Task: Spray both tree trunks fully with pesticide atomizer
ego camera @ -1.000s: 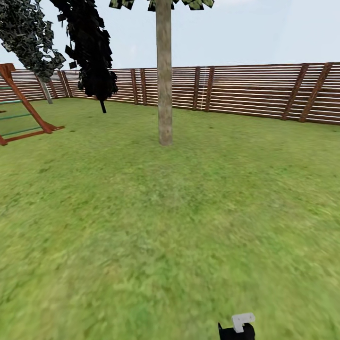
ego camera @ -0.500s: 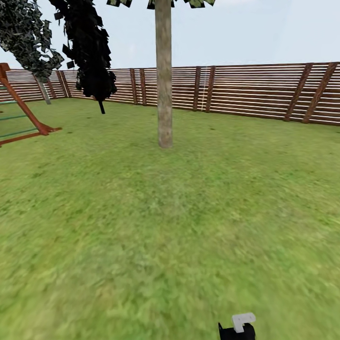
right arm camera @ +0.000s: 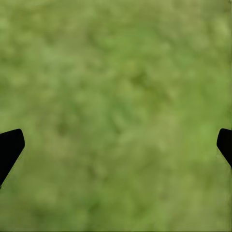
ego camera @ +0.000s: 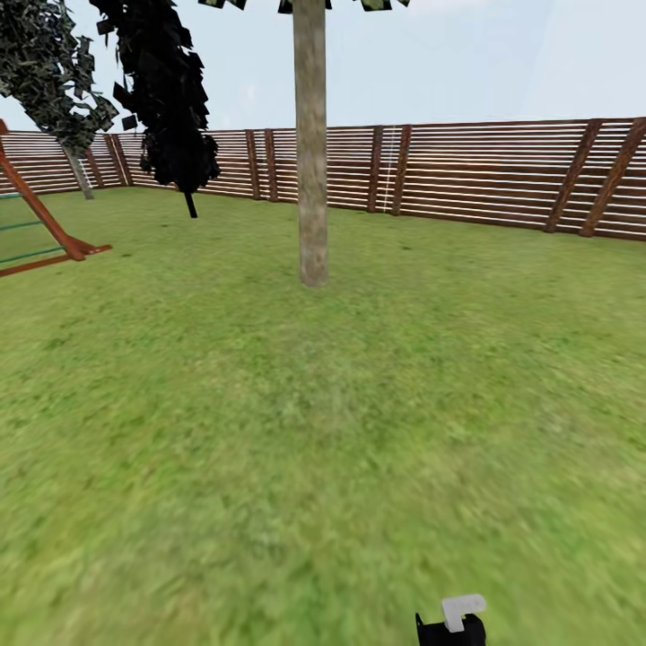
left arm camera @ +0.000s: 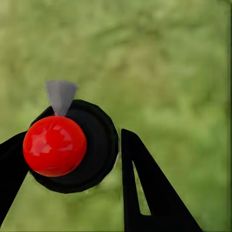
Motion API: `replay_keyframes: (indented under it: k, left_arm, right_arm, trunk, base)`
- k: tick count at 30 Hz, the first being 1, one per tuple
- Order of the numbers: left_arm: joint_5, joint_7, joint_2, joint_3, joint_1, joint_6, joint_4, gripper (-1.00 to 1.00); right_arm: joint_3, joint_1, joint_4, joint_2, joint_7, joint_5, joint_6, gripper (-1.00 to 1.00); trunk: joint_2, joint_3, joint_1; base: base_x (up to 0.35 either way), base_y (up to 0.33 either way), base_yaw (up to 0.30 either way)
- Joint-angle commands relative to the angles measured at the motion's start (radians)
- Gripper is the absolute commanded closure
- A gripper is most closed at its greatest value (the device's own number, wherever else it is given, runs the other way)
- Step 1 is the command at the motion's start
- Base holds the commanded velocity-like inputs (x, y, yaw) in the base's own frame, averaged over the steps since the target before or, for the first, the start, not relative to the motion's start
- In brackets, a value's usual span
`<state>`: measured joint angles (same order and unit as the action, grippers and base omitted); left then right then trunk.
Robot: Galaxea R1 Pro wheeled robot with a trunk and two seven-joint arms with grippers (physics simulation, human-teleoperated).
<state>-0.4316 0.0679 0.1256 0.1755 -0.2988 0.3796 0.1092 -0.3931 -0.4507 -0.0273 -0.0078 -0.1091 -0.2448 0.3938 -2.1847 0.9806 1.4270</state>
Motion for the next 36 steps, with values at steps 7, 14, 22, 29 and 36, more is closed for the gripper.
replay_keyframes:
  k: [7, 14, 22, 29, 36]
  left_arm:
    - [-0.004, 0.006, 0.0, 0.009, 0.0, 0.002, 0.0, 1.0]
    - [-0.004, 0.006, -0.001, 0.009, 0.0, 0.002, 0.0, 1.0]
    - [-0.003, 0.006, -0.001, 0.009, 0.0, 0.002, 0.0, 1.0]
    - [-0.003, 0.006, -0.001, 0.009, 0.0, 0.002, 0.0, 1.0]
    - [-0.004, 0.006, -0.001, 0.009, 0.0, 0.002, 0.001, 1.0]
  right_arm:
    - [-0.008, 0.0, 0.001, -0.004, -0.003, -0.007, 0.002, -1.0]
    - [-0.009, 0.0, 0.001, -0.003, -0.003, -0.007, 0.002, -1.0]
    - [-0.009, 0.0, 0.001, -0.003, -0.003, -0.007, 0.002, -1.0]
    - [-0.009, 0.0, 0.001, -0.003, -0.003, -0.007, 0.002, -1.0]
    - [-0.009, 0.0, 0.001, -0.003, -0.003, -0.007, 0.002, -1.0]
  trunk:
    - [0.0, 0.001, 0.0]
    - [0.0, 0.001, 0.0]
    - [0.0, 0.001, 0.0]
    - [0.0, 0.001, 0.0]
    - [0.0, 0.001, 0.0]
  base:
    - [0.34, 0.0, 0.0]
    - [0.34, 0.0, 0.0]
    - [0.34, 0.0, 0.0]
    - [0.34, 0.0, 0.0]
    - [0.34, 0.0, 0.0]
